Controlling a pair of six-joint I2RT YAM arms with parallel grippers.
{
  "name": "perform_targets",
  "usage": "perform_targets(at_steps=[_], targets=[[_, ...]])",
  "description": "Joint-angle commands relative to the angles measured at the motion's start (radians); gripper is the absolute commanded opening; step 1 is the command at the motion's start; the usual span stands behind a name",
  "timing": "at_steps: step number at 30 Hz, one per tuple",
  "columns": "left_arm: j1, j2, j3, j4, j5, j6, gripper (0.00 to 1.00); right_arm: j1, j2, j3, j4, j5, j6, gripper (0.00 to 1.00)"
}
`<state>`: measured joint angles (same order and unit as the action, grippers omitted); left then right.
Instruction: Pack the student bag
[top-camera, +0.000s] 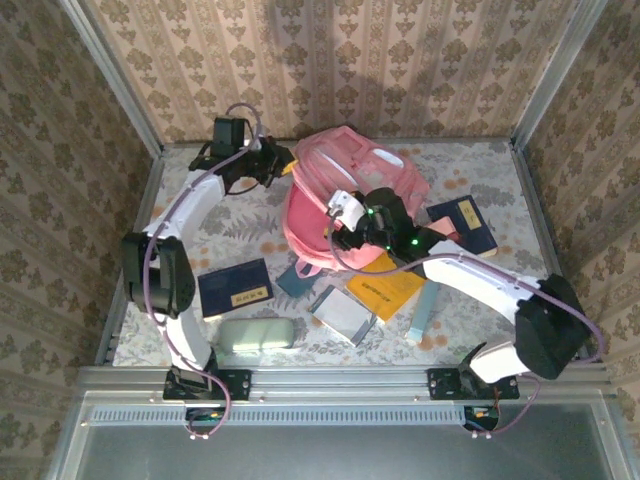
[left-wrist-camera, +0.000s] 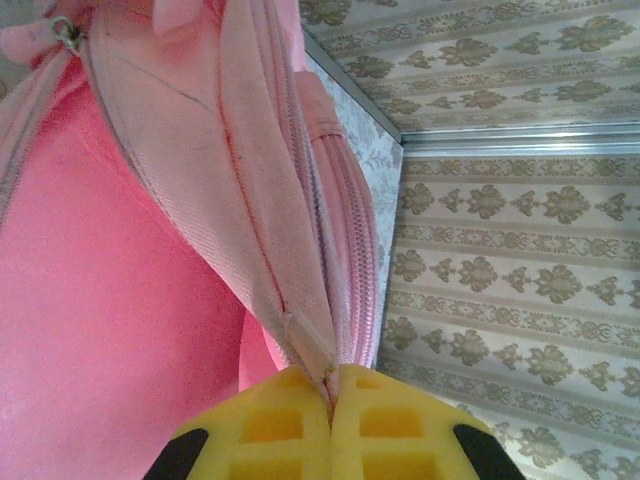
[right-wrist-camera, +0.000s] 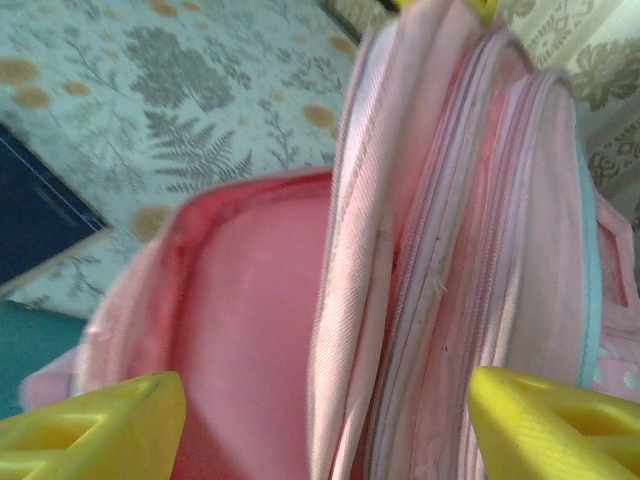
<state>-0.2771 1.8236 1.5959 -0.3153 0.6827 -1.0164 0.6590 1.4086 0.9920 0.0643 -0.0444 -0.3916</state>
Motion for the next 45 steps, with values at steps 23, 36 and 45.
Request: perform_targets(at_steps=[23, 36, 45], targets=[[0.071, 0.125, 0.282, -0.327, -0.111, 0.341, 0.51, -0.015, -0.199, 0.114, -0.517, 0.127, 0.593, 0.66], [-0.037, -0.191, 0.035, -0.458, -0.36, 0.528, 0.66, -0.023, -0.204, 0.102, -0.704, 0.283, 0.693, 0.7], [-0.586, -0.136, -0.039, -0.425, -0.517, 0.44, 0.67, -0.478, -0.417, 0.029, -0.88, 0.422, 1.08, 0.74]])
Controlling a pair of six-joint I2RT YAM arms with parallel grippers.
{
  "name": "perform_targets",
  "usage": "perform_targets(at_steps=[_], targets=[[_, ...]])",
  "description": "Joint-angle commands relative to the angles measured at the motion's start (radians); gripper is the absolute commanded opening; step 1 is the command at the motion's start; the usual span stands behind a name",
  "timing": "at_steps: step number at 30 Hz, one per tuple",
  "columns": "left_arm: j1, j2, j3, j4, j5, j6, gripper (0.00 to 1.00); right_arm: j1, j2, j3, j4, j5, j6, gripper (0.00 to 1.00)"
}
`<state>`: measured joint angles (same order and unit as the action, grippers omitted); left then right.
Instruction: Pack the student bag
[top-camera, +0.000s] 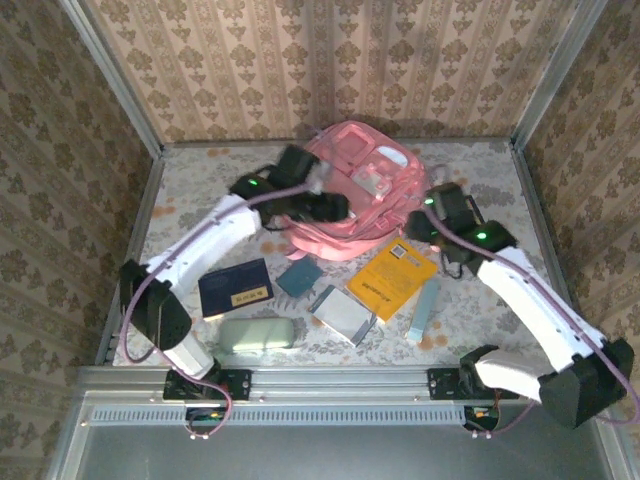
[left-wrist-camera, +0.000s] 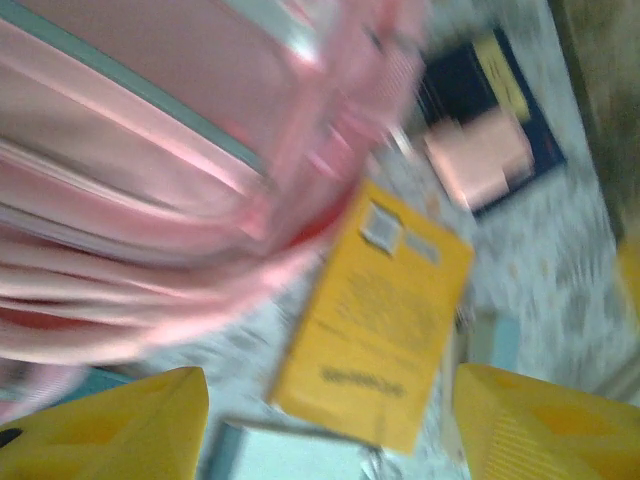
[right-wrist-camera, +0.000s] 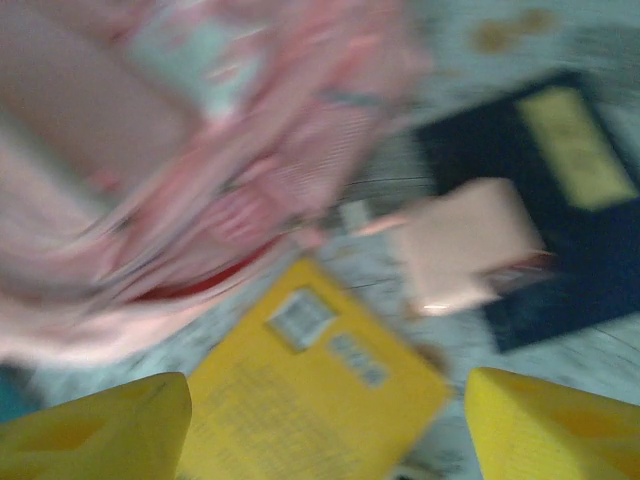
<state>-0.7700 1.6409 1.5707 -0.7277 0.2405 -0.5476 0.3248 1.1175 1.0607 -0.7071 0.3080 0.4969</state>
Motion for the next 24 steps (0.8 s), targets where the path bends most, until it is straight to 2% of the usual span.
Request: perform_targets(at_steps=[1, 4, 6, 15, 24], targets=[[-0.128, 0.065, -0.01, -0.007, -0.081, -0.029, 0.67, -0.195, -0.164, -0.056, -0.114, 0.063, 0.226, 0.74], [-0.213, 0.132, 0.014, 0.013, -0.083, -0.011, 0.68, -0.342, -0.289, -0.119, -0.108, 0.01, 0.328, 0.73], [-0.255, 0.187, 0.043, 0.023, -0.045, -0.008, 0.68, -0.396, -0.34, -0.147, -0.105, -0.031, 0.38, 0.72], [-0.411, 0.46, 0.315, -0.081, 0.026, 0.087, 0.76, -0.415, -0.372, -0.165, -0.104, -0.053, 0.42, 0.72], [-0.45, 0.7, 0.619, -0.278, -0.018, 0.087, 0.77, -0.418, -0.402, -0.195, -0.103, -0.033, 0.429, 0.72]])
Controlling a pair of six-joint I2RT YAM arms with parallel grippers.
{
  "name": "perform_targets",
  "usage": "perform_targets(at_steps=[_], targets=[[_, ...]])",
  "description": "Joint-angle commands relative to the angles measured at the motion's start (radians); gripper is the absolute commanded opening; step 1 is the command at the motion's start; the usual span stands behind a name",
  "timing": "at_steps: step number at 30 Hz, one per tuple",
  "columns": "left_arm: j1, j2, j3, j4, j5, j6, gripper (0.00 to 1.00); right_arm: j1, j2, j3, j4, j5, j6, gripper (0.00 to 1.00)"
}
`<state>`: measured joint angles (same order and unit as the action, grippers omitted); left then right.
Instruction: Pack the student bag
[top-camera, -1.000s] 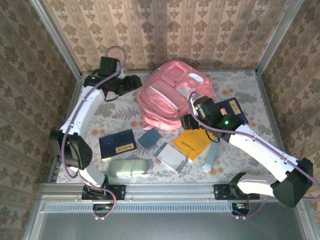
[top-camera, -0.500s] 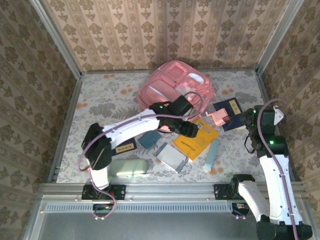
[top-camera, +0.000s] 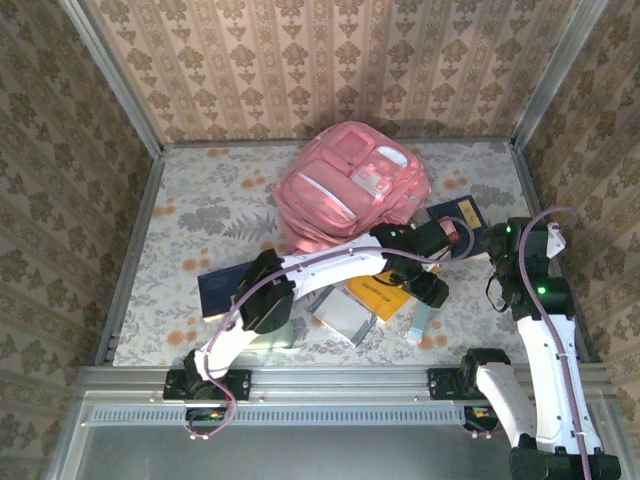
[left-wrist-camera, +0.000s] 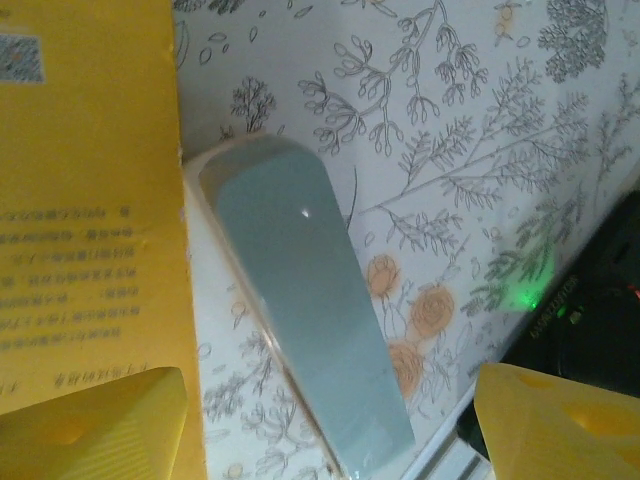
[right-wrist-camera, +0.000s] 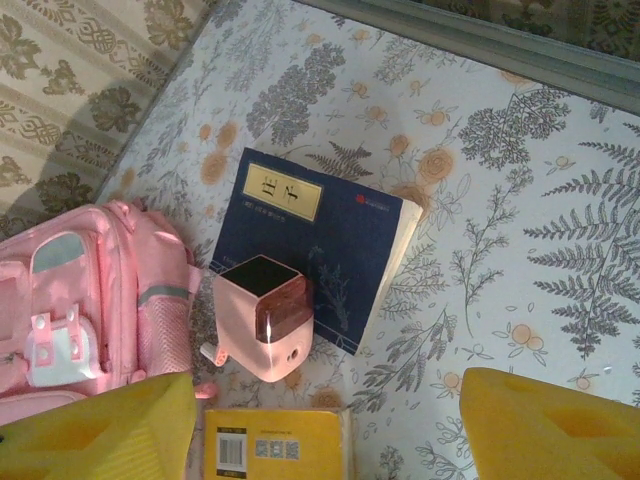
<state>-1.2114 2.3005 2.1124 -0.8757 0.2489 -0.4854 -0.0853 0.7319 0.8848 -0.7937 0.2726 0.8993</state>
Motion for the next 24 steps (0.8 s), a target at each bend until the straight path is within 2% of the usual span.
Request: perform_targets(at_steps=[1, 5, 10, 19, 24], targets=[[-0.01, 0.058, 0.105, -0.16, -0.046, 0.016, 0.77, -0.008, -0.018, -0.021, -0.015, 0.007, 0.029, 0.72], [-0.014, 0.111, 0.163, -0.233, -0.07, -0.003, 0.77, -0.008, -0.019, -0.032, -0.007, 0.015, 0.038, 0.72], [-0.025, 0.132, 0.193, -0.227, -0.015, 0.008, 0.77, -0.008, -0.017, -0.053, 0.026, 0.01, 0.026, 0.72], [-0.043, 0.127, 0.219, -0.223, 0.001, 0.023, 0.75, -0.007, -0.03, -0.078, 0.053, -0.009, 0.015, 0.71], [-0.045, 0.178, 0.267, -0.255, 0.026, 0.003, 0.76, -0.007, -0.037, -0.076, 0.057, -0.008, 0.015, 0.71]])
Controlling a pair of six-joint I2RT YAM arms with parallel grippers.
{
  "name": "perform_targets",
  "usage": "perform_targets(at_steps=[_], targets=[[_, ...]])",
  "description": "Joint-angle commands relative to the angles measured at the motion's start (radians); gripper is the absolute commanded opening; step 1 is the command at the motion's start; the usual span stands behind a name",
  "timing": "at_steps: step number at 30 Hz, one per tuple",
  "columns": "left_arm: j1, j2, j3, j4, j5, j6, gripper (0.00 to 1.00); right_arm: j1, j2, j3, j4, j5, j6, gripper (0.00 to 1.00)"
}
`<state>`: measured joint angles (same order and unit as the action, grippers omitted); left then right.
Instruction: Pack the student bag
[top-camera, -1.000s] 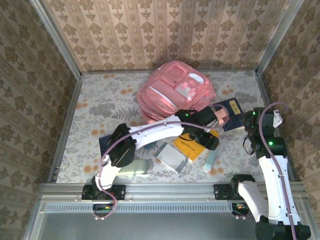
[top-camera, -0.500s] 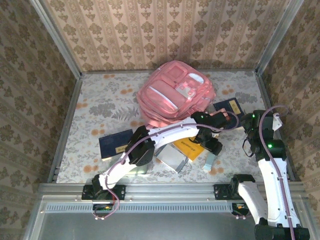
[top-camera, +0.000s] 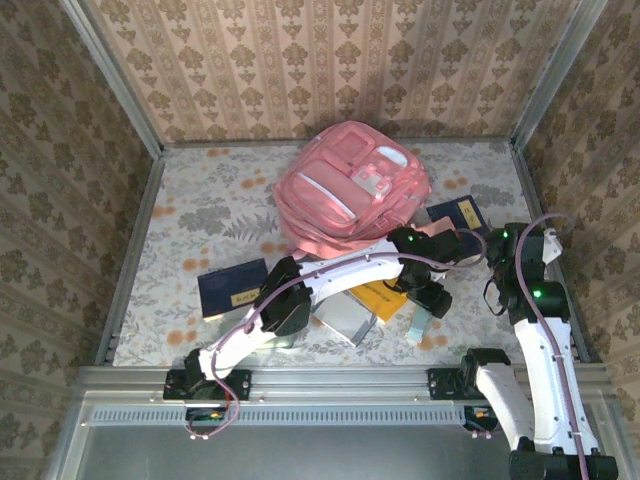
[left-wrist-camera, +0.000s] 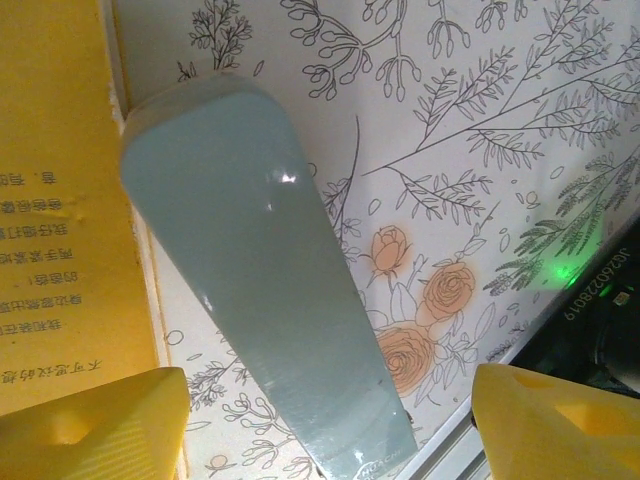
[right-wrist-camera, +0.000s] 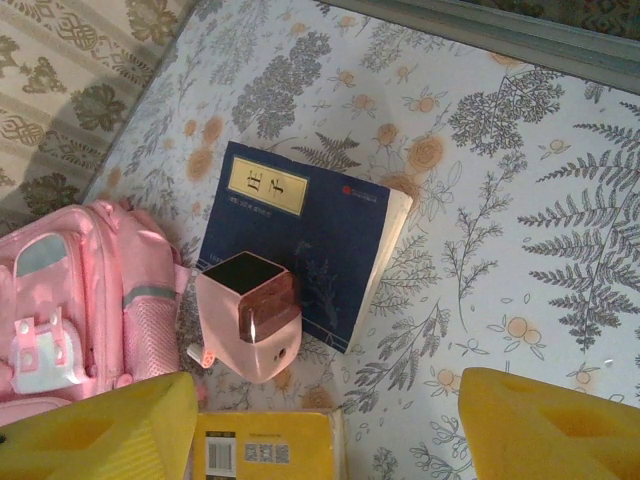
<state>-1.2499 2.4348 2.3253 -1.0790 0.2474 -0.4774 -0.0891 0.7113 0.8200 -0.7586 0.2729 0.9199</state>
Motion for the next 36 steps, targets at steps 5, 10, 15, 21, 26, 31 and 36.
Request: perform_targets(at_steps=[5, 10, 15, 21, 26, 31, 36], targets=[[-0.008, 0.09, 0.118, -0.069, 0.046, -0.009, 0.78, -0.003, -0.022, -0.021, 0.034, -0.016, -0.006, 0.71], [-0.003, 0.134, 0.16, -0.107, 0.03, -0.023, 0.77, -0.003, -0.032, -0.021, 0.031, -0.007, -0.007, 0.71], [0.006, 0.129, 0.132, -0.093, 0.02, -0.024, 0.68, -0.003, -0.036, -0.022, 0.033, -0.01, -0.006, 0.71], [0.022, 0.095, 0.069, -0.062, 0.015, -0.025, 0.46, -0.002, -0.034, -0.018, 0.033, -0.016, -0.004, 0.71], [0.033, 0.066, 0.02, -0.048, 0.007, -0.017, 0.3, 0.0, -0.032, -0.01, 0.034, -0.02, -0.003, 0.71], [0.044, 0.029, 0.0, -0.042, 0.003, -0.009, 0.2, -0.001, -0.03, -0.013, 0.047, -0.036, -0.01, 0.71], [0.08, -0.116, -0.088, 0.049, 0.053, -0.032, 0.19, 0.0, -0.026, 0.0, 0.078, -0.079, -0.052, 0.7]])
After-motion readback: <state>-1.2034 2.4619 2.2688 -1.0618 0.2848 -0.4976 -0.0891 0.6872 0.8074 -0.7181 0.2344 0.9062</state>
